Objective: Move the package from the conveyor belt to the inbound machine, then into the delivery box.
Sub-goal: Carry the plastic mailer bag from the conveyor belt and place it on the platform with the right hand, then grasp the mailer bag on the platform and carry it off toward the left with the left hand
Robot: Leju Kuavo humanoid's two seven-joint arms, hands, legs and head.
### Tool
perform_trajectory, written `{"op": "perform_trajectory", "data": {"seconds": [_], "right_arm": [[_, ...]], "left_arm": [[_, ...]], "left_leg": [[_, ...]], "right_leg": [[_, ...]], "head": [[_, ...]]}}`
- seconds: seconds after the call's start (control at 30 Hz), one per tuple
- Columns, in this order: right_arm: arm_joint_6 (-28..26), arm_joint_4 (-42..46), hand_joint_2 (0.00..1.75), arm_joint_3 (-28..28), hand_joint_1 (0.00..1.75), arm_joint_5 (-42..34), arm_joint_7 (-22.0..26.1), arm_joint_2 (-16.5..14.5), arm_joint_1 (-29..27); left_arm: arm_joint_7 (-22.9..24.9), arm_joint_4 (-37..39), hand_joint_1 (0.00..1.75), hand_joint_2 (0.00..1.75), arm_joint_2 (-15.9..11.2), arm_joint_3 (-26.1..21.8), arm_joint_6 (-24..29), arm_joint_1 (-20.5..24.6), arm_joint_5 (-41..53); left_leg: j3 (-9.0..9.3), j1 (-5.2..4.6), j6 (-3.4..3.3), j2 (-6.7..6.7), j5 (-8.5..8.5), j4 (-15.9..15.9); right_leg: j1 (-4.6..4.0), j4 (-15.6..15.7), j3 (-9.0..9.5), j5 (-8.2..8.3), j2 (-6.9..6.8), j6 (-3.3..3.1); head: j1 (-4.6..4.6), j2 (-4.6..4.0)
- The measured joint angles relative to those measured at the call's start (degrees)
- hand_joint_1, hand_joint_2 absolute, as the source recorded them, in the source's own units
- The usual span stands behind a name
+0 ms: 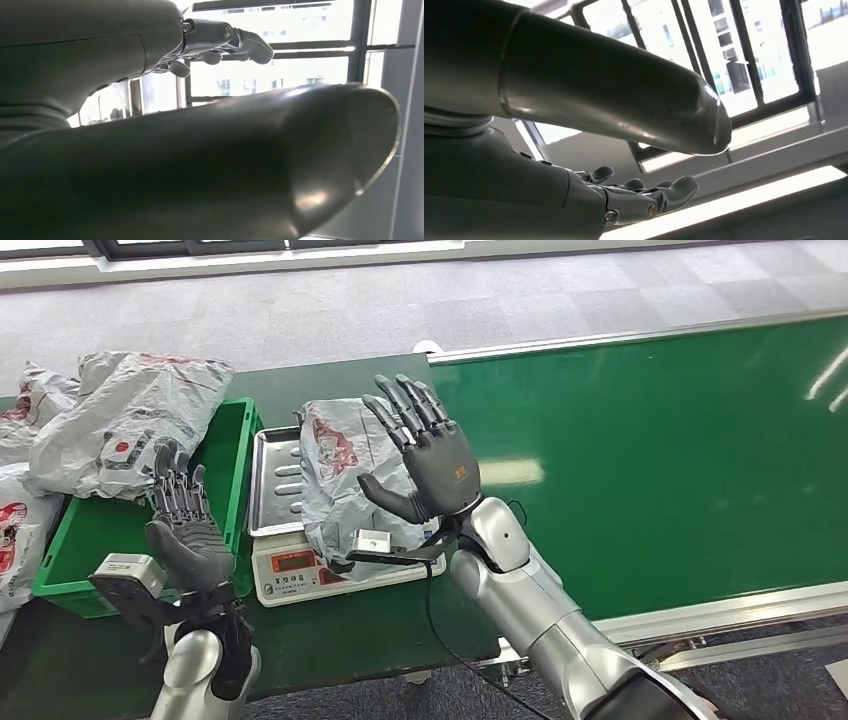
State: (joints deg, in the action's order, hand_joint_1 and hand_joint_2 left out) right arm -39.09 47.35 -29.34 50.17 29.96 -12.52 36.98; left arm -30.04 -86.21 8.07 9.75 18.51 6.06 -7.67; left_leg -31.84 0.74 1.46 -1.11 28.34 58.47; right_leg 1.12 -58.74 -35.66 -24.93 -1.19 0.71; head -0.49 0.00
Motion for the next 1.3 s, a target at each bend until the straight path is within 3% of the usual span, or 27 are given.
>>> {"op": "perform_trajectory", "data": {"seconds": [0.13,0.2,0.33,0.43,0.5,0.67,0.8,0.9,1.07,1.17,1.3], "right_arm": [[4.18,14.32,0.00,0.34,0.00,-22.93,1.11,2.55,-9.07],[6.33,22.33,0.00,-0.02,0.00,-30.42,1.55,4.50,-14.25],[12.09,40.59,0.00,0.88,0.00,-39.12,4.87,8.67,-28.97],[15.05,51.25,0.00,4.41,0.00,-39.03,5.95,9.99,-37.58],[16.63,57.12,0.00,7.33,0.00,-37.83,5.75,10.22,-41.12],[17.83,65.08,0.00,11.64,0.00,-36.38,5.41,10.30,-45.83],[16.21,69.27,0.00,14.00,0.00,-32.11,5.74,10.27,-48.16],[17.61,72.90,0.00,16.98,0.00,-29.88,4.83,9.76,-49.14],[20.90,76.13,0.00,21.15,0.00,-27.25,4.60,7.69,-49.36],[20.91,76.45,0.00,22.14,0.00,-27.41,5.11,7.45,-49.91],[20.72,76.45,0.00,22.68,0.00,-27.83,5.65,7.45,-50.32]], "left_arm": [[-1.56,-1.35,0.00,0.00,-0.08,-1.22,-0.16,-0.06,-1.82],[-1.80,-2.21,0.00,0.00,-0.42,-1.95,-0.20,-0.02,-0.97],[2.61,-4.35,0.00,1.75,-2.75,-2.11,-1.60,0.77,13.02],[8.36,-4.52,0.00,1.75,-4.99,-0.91,-5.50,3.33,27.09],[10.66,-3.72,0.00,1.75,-5.86,0.48,-7.91,5.80,31.79],[12.11,-2.12,0.00,1.75,-6.88,2.25,-8.96,9.28,34.20],[17.13,1.69,0.00,1.75,-7.93,5.20,-13.75,14.50,43.33],[20.10,11.85,0.00,1.75,-8.43,9.21,-18.16,23.63,51.68],[20.44,34.50,0.00,1.75,-7.66,16.15,-19.93,36.93,60.07],[19.92,44.75,0.00,1.75,-6.74,18.70,-20.68,40.66,61.41],[19.39,52.65,0.00,1.75,-6.13,20.42,-21.21,42.85,61.91]], "left_leg": [[0.00,0.00,0.00,0.16,0.01,0.00],[0.00,-0.01,0.01,0.09,0.05,0.00],[-0.03,0.03,-0.02,0.44,0.14,0.00],[-0.12,0.03,0.00,0.44,0.17,-0.01],[-0.13,0.03,0.00,0.33,0.18,-0.01],[-0.03,0.01,0.01,-0.01,0.20,-0.01],[-0.01,0.01,-0.04,0.17,0.05,0.02],[-0.06,0.00,-0.03,0.24,-0.04,0.02],[0.05,-0.02,0.00,-0.17,-0.08,0.02],[0.07,-0.01,0.01,-0.25,-0.08,0.02],[0.05,-0.01,0.01,-0.25,-0.08,0.01]], "right_leg": [[0.00,0.01,0.04,-0.04,-0.17,0.02],[0.00,0.02,-0.03,-0.06,-0.13,0.03],[-0.06,0.07,0.11,-0.34,-0.47,0.12],[-0.05,0.06,0.02,-0.35,-0.51,0.09],[-0.03,0.06,0.04,-0.32,-0.44,0.08],[0.00,0.07,0.04,-0.20,-0.18,-0.01],[-0.03,0.08,0.04,-0.15,-0.31,0.00],[-0.01,0.07,0.04,0.00,-0.36,-0.01],[0.02,0.07,0.01,0.20,0.05,-0.03],[0.01,0.05,0.00,0.21,0.19,-0.04],[0.00,0.04,-0.04,0.20,0.24,-0.04]], "head": [[0.02,0.00],[-0.01,0.00],[-0.08,0.00],[-0.10,0.00],[-0.08,0.00],[-0.09,0.00],[-0.09,0.00],[-0.08,0.00],[-0.08,0.00],[-0.08,0.00],[-0.08,0.00]]}}
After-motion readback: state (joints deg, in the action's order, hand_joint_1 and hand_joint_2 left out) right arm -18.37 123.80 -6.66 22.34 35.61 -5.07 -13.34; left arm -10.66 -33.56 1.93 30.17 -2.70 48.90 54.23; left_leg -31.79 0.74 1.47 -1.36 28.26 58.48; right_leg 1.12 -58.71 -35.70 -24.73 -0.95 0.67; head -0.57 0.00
